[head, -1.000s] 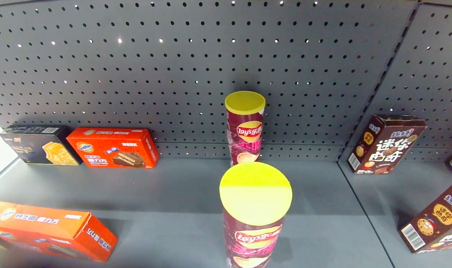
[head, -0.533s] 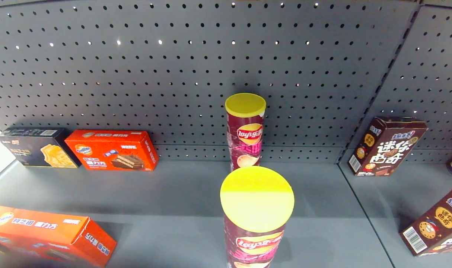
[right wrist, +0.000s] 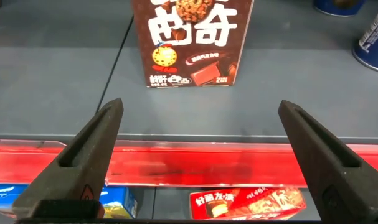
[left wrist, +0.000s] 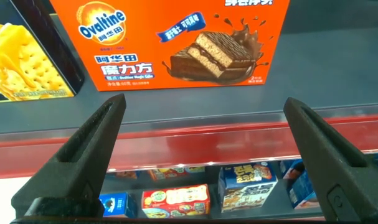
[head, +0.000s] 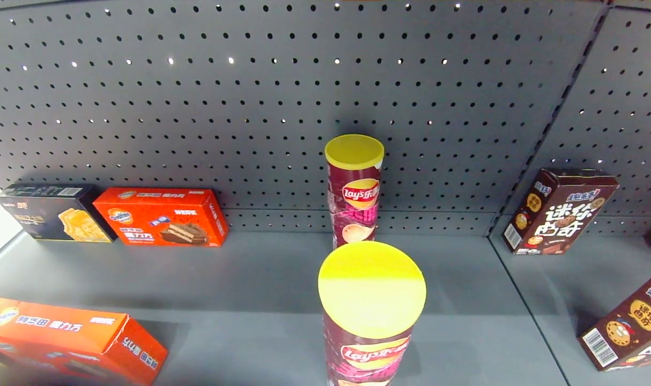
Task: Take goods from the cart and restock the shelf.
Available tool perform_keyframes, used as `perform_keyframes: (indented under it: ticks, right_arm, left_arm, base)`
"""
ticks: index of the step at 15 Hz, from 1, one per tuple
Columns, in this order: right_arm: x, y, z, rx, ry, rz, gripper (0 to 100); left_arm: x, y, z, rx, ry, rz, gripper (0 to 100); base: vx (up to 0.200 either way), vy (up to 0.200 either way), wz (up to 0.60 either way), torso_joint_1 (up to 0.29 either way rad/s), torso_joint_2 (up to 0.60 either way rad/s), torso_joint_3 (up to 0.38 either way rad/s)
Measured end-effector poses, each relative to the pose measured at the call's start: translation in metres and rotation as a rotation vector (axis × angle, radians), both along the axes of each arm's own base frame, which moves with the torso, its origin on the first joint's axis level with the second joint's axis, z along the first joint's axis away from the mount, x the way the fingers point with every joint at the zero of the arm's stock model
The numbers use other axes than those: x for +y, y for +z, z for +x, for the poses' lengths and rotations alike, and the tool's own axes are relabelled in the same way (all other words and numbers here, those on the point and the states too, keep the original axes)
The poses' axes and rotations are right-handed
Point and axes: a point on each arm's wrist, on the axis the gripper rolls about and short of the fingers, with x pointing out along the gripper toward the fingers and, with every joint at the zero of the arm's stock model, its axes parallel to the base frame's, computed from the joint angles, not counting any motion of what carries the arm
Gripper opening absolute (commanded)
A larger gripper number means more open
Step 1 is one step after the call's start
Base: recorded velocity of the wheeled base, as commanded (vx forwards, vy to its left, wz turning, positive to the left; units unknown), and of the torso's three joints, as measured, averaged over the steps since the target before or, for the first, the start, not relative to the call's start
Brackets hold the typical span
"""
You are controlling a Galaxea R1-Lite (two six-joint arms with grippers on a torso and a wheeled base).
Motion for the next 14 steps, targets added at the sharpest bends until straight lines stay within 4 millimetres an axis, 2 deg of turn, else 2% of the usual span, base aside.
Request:
perform_keyframes:
  ticks: [14]
  right_arm:
    - [-0.0001, 0.0, 0.0, 0.0, -0.002, 0.02, 100]
  left_arm:
    - [0.0, 0.0, 0.0, 0.0, 0.0, 0.0, 100]
  base:
    - [0.0, 0.0, 0.0, 0.0, 0.0, 0.0]
